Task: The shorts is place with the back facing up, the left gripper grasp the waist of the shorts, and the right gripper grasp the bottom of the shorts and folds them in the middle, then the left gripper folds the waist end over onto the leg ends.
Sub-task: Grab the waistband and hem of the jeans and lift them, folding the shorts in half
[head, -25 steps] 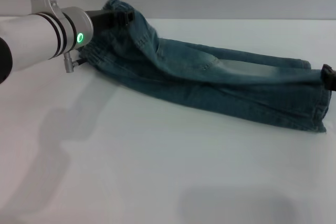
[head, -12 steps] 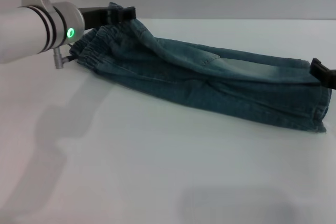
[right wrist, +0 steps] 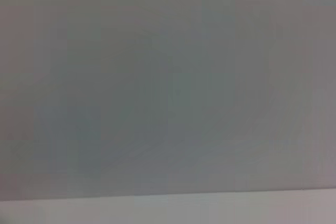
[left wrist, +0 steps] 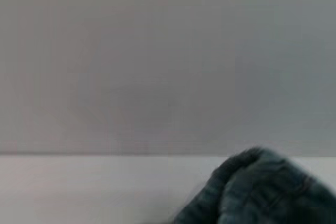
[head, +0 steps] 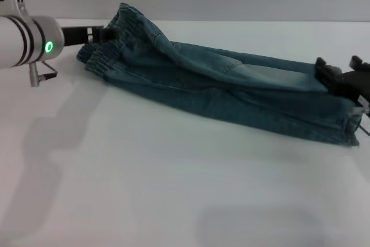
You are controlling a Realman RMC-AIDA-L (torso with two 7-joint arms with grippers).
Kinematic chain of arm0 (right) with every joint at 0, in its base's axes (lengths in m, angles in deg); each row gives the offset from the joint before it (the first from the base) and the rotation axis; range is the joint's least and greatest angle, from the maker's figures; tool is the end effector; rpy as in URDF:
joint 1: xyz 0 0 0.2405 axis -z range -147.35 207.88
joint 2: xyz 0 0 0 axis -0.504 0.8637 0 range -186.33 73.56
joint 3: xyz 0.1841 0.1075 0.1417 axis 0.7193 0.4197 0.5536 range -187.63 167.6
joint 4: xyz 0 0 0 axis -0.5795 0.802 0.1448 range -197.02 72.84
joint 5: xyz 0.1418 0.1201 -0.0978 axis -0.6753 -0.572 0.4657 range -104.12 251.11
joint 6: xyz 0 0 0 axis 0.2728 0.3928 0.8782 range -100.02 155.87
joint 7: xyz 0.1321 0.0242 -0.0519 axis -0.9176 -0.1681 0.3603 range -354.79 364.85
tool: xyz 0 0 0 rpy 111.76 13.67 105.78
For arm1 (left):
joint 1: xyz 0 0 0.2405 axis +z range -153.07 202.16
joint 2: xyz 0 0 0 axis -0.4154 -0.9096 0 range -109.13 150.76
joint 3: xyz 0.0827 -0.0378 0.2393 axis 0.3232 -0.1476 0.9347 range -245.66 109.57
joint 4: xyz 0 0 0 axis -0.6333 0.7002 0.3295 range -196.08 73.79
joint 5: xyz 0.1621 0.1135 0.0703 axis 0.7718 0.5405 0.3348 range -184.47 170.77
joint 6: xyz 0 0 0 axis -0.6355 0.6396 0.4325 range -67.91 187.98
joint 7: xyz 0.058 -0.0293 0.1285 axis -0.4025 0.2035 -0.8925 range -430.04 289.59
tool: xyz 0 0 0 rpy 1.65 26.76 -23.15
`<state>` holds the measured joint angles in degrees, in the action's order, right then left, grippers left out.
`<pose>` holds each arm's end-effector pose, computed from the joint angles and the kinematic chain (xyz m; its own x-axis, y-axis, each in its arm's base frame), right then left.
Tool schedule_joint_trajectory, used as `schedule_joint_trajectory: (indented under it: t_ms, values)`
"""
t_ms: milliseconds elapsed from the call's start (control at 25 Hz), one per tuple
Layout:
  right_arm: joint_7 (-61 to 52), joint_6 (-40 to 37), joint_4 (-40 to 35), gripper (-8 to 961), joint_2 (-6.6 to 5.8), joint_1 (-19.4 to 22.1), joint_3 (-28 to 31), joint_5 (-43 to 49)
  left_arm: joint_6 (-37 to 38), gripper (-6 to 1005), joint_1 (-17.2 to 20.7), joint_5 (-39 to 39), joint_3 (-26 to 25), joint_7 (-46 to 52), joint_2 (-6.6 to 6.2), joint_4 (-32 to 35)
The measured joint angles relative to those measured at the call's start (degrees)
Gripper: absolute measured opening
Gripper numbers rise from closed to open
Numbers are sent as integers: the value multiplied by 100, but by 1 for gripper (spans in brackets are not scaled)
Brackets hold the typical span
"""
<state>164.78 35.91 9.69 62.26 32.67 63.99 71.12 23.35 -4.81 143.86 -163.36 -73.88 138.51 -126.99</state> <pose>0.2735 0.3170 -0.0078 0.6304 -0.2884 -0.7207 -0.7732 -0.1515 -0.6158 -0.2143 0.4292 0.0125 0.5541 0.6150 0.5610 0.7923 -0.1830 -0.5820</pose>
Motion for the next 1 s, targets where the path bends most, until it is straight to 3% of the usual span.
schedule_joint_trajectory:
  t_ms: [440,1000]
  values:
    - [-4,24,89,744,-24,29,-353,9,63,852,-196,41,-166,-213,-2,780]
    - [-3,17,264,742,-46,57,-476,18,789,852,-697,22,-231,-541,-1,1878]
